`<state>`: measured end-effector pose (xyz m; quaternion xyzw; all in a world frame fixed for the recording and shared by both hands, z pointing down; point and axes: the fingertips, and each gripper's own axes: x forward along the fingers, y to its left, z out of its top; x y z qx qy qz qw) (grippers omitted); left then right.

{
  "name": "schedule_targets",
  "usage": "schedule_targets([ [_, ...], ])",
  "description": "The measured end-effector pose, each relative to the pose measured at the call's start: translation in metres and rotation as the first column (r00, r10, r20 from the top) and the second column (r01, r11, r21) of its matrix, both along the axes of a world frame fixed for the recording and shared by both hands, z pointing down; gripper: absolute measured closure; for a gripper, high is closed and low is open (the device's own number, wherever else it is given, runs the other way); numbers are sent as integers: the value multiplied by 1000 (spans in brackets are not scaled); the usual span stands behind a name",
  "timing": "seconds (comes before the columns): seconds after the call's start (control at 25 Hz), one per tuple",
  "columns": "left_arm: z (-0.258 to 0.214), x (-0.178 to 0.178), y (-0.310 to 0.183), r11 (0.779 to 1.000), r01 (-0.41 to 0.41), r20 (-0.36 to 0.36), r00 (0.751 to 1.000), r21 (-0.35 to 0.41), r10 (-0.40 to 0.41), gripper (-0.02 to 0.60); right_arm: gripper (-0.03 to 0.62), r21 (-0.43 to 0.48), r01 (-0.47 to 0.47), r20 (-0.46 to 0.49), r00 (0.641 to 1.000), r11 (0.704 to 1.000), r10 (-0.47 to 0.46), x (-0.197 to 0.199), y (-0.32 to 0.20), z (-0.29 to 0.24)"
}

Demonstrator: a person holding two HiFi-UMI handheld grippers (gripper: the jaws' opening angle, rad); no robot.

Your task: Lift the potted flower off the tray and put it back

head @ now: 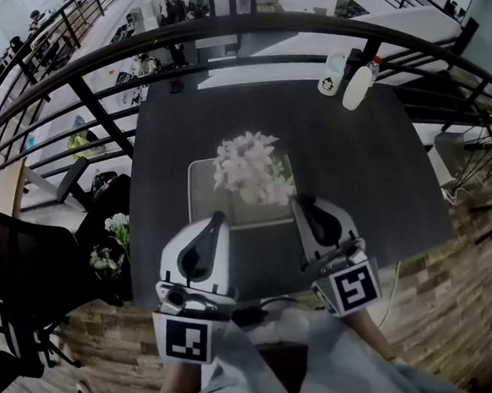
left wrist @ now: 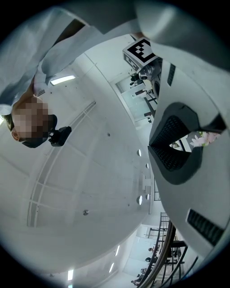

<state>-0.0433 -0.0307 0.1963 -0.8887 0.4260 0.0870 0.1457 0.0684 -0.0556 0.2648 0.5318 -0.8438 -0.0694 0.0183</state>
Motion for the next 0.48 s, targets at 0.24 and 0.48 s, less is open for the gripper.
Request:
schedule_targets([
  [0.24, 0, -1, -1, 1000, -7, 6, 1000, 0, 7, 581, 594, -1, -9, -3, 1000, 1000, 9, 0, 1, 0],
  [0.48, 3, -4, -2, 1000, -1, 6, 1000, -8, 1, 581, 594, -16, -6, -8, 1000, 1000, 6, -2, -1, 4],
])
